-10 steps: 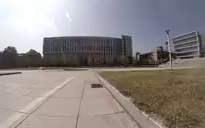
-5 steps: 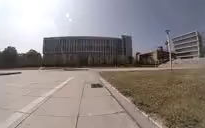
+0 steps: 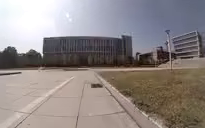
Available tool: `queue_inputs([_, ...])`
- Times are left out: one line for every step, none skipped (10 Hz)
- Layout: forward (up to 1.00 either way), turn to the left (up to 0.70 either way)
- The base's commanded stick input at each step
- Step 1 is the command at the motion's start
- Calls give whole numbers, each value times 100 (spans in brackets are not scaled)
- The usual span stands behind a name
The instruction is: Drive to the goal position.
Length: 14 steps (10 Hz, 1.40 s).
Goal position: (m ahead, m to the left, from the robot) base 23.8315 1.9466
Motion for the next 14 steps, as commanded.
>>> queue_inputs([4,0])
queue_inputs([4,0])
queue_inputs([4,0])
queue_inputs([4,0])
queue_inputs([4,0])
queue_inputs([4,0])
queue_inputs([4,0])
queue_inputs([4,0])
queue_inputs([4,0])
queue_inputs([4,0])
queue_inputs([4,0])
queue_inputs([4,0])
queue_inputs([4,0])
queue_inputs([4,0])
